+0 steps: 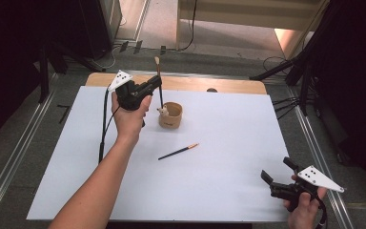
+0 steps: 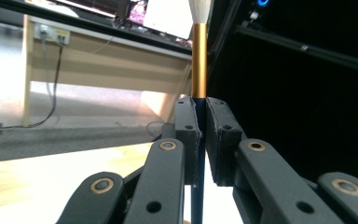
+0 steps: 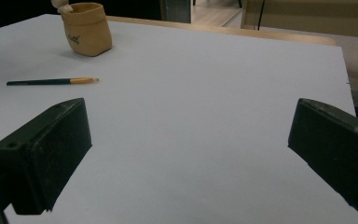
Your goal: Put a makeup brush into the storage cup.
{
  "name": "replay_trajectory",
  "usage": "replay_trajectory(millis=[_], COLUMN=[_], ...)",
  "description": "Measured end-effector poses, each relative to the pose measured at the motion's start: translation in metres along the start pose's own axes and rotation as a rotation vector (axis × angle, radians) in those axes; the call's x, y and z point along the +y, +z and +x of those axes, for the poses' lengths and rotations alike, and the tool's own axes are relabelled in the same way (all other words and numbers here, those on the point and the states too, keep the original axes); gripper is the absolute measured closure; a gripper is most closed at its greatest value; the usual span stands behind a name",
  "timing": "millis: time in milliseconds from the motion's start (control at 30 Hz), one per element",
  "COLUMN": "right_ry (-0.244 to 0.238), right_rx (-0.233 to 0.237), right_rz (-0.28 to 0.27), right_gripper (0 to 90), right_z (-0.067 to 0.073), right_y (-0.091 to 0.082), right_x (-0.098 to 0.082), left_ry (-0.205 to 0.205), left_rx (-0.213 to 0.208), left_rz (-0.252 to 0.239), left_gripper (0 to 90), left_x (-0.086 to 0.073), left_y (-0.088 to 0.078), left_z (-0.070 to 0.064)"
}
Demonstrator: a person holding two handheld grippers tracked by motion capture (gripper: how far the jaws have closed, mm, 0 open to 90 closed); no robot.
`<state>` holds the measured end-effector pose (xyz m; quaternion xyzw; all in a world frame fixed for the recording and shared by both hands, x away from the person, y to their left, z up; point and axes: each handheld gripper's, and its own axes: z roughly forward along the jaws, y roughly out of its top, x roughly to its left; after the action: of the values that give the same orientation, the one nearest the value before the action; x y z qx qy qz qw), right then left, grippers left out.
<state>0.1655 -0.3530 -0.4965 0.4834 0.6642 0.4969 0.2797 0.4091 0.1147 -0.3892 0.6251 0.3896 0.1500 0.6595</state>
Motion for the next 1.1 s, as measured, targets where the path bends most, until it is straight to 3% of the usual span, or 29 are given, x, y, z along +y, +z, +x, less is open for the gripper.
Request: replay_trajectory(millis=[67, 233, 400, 600, 700, 867, 1000, 1100], right_ry=[0.000, 0.004, 0.004, 0.004, 0.009, 0.010, 0.017, 0.014], right_rx=[0.000, 0.001, 0.003, 0.005, 0.005, 0.005, 0.008, 0.007], right_rz=[0.001, 0.002, 0.002, 0.003, 0.003, 0.003, 0.004, 0.002], right_gripper=[0.0, 0.0, 0.0, 0.0, 0.0, 0.0, 0.0, 0.0], right_z=[0.000, -0.001, -0.001, -0.001, -0.002, -0.003, -0.003, -0.003], right_y=[0.000, 0.000, 0.001, 0.001, 0.001, 0.001, 0.001, 0.001], right_x=[0.000, 0.000, 0.000, -0.001, -0.001, -0.001, -0.002, -0.002], left_ry=[0.018, 0.012, 0.006, 0.037, 0.061, 0.061, 0.096, 0.092], left_rx=[0.009, 0.008, -0.010, -0.033, -0.021, -0.012, 0.002, 0.015], left_rz=[0.002, 0.002, -0.004, -0.011, -0.006, -0.015, 0.003, 0.002], left_gripper=[84.6, 84.6, 84.6, 84.5, 84.5, 84.5, 84.5, 84.5], left_x=[-0.002, -0.005, -0.009, -0.016, -0.021, -0.022, -0.029, -0.033], left_y=[0.002, 0.006, 0.012, 0.020, 0.025, 0.027, 0.031, 0.031], left_z=[0.000, 0.000, -0.004, -0.008, -0.009, -0.010, -0.011, -0.010])
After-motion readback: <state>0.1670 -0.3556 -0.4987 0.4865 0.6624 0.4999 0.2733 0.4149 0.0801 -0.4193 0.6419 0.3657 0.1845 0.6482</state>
